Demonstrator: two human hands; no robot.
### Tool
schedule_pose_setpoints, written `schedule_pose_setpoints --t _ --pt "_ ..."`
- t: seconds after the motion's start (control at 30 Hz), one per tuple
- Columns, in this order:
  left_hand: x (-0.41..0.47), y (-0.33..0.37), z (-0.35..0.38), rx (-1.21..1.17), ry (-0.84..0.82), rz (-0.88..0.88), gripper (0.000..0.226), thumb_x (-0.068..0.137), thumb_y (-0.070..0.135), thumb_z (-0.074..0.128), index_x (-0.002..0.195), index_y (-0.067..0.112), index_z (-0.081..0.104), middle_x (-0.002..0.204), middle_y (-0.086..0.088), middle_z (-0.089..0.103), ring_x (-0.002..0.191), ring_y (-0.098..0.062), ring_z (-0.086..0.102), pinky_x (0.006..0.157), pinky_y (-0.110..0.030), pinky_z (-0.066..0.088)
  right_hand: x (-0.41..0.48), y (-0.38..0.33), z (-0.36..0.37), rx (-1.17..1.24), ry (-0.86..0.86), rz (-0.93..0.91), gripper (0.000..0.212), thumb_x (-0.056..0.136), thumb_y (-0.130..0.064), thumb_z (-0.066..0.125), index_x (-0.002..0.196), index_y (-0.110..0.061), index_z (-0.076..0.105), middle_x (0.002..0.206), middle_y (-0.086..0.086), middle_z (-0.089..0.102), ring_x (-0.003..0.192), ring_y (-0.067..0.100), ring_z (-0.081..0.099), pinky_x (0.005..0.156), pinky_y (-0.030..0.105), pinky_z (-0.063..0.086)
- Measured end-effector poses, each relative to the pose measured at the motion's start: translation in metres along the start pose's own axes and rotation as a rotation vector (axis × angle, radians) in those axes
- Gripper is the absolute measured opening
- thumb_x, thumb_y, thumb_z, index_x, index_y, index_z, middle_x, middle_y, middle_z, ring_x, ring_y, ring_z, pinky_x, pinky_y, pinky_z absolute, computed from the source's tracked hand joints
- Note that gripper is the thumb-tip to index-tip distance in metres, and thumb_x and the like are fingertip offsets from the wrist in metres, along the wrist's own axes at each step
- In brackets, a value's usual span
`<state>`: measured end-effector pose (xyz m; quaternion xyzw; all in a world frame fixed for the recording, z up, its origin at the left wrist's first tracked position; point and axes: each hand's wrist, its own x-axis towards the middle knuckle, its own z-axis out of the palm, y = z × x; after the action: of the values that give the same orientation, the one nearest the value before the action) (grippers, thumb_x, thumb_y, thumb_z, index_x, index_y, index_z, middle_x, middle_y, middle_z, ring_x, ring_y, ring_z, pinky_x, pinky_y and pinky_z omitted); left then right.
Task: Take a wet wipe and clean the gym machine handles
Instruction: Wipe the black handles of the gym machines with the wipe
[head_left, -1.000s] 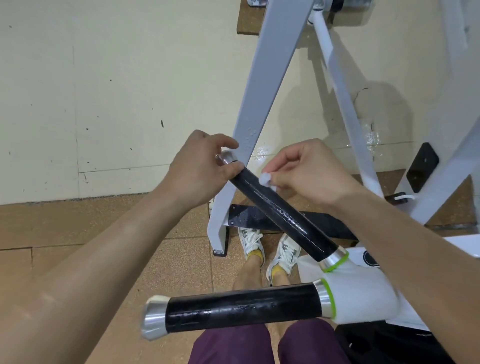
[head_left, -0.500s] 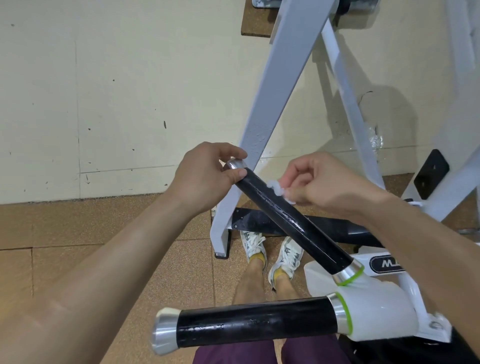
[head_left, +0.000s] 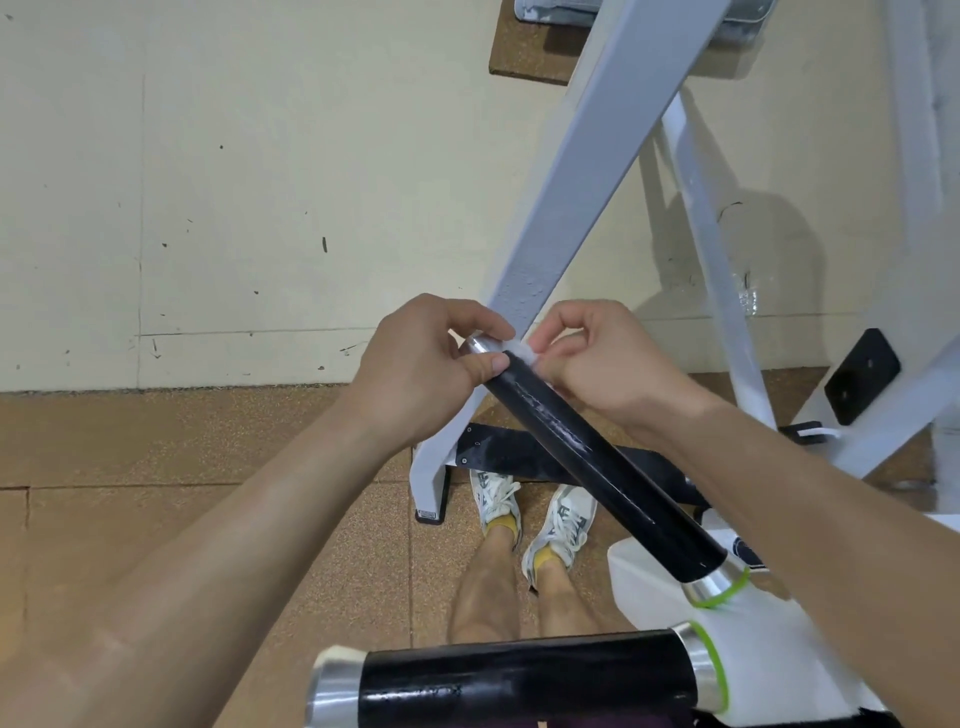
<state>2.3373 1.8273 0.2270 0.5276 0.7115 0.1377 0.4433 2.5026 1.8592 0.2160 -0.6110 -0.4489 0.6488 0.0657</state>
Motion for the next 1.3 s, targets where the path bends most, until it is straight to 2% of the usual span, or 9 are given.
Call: schedule_pose_setpoints --t 0.17,0.33,0.53,0.6,0.67,0.73,0.83,0.93,1.3 --pt "-0.002 -0.003 -0.004 0.001 -0.012 0.058 0.024 0.082 0.023 0.073 0.103 0.035 0.069 0.100 0.008 0.060 0.069 -0.003 0.053 0.073 -0.024 0.046 -0.003 0.002 0.001 -0.244 0.136 -0.250 0.015 0.081 -0.012 0.068 0.070 -0.022 0.066 0.065 -0.003 0.066 0.058 0.011 0.059 0.060 0.028 0.050" --pt "-0.015 -0.004 -0.003 -0.078 0.060 0.112 0.030 0.083 0.008 0.066 0.098 0.034 0.068 0.100 0.007 0.049 0.085 0.003 0.052 0.072 -0.008 0.047 -0.011 -0.022 0.014 -0.512 0.139 -0.492 0.006 0.079 -0.020 0.073 0.077 -0.026 0.073 0.070 -0.014 0.056 0.073 0.008 0.056 0.069 0.022 0.043" --pt "-0.034 -0.014 -0.005 -0.193 0.050 0.019 0.038 0.074 0.006 0.060 0.098 0.034 0.066 0.083 0.007 0.065 0.075 -0.005 0.062 0.073 -0.019 0.053 -0.020 -0.023 0.041 -1.063 0.051 -0.686 0.025 0.067 -0.012 0.081 0.090 -0.016 0.073 0.087 0.003 0.052 0.086 0.028 0.053 0.061 0.029 0.043" --pt "-0.037 -0.018 -0.002 -0.412 0.051 -0.123 0.034 0.077 -0.002 0.065 0.093 0.028 0.061 0.080 0.005 0.068 0.072 -0.010 0.067 0.078 -0.037 0.055 -0.028 -0.028 0.037 -1.144 0.001 -0.667 0.033 0.074 -0.015 0.075 0.104 -0.025 0.070 0.101 0.000 0.055 0.096 0.025 0.049 0.067 0.031 0.044" --pt "-0.038 -0.020 0.002 -0.521 0.043 -0.173 0.024 0.075 0.004 0.072 0.087 0.021 0.060 0.082 -0.001 0.070 0.075 -0.017 0.071 0.081 -0.048 0.054 -0.035 -0.033 0.026 -1.084 -0.110 -0.525 0.036 0.086 -0.017 0.060 0.116 -0.037 0.062 0.112 -0.007 0.058 0.107 0.021 0.044 0.083 0.035 0.046" --pt "-0.039 -0.018 0.006 -0.509 0.060 -0.156 0.022 0.069 0.020 0.082 0.080 0.019 0.064 0.080 -0.002 0.070 0.074 -0.019 0.069 0.078 -0.043 0.056 -0.044 -0.037 0.018 -1.030 -0.113 -0.447 0.042 0.088 -0.014 0.052 0.120 -0.041 0.057 0.107 -0.001 0.062 0.106 0.022 0.048 0.085 0.040 0.047" --pt "-0.037 -0.015 0.017 -0.600 0.096 -0.183 0.028 0.065 0.032 0.086 0.072 0.016 0.064 0.066 -0.003 0.057 0.065 -0.018 0.055 0.071 -0.044 0.054 -0.057 -0.032 0.013 -0.836 -0.037 -0.407 0.042 0.089 -0.007 0.046 0.120 -0.032 0.060 0.110 -0.001 0.068 0.107 0.021 0.058 0.088 0.040 0.047" --pt "-0.034 -0.019 0.024 -0.718 0.134 -0.227 0.025 0.064 0.027 0.087 0.066 0.014 0.065 0.067 -0.007 0.057 0.069 -0.021 0.055 0.085 -0.057 0.053 -0.074 -0.026 0.004 -0.716 0.021 -0.364 0.036 0.092 -0.012 0.048 0.122 -0.029 0.059 0.118 -0.011 0.067 0.111 0.009 0.058 0.093 0.031 0.046" --pt "-0.044 -0.021 0.032 -0.717 0.065 -0.193 0.013 0.075 0.005 0.078 0.074 0.006 0.066 0.085 -0.025 0.069 0.081 -0.031 0.069 0.080 -0.036 0.059 -0.130 0.008 -0.004 -0.703 0.161 -0.307 0.026 0.097 -0.025 0.045 0.114 -0.037 0.061 0.106 -0.014 0.066 0.083 0.000 0.059 0.072 0.010 0.041"
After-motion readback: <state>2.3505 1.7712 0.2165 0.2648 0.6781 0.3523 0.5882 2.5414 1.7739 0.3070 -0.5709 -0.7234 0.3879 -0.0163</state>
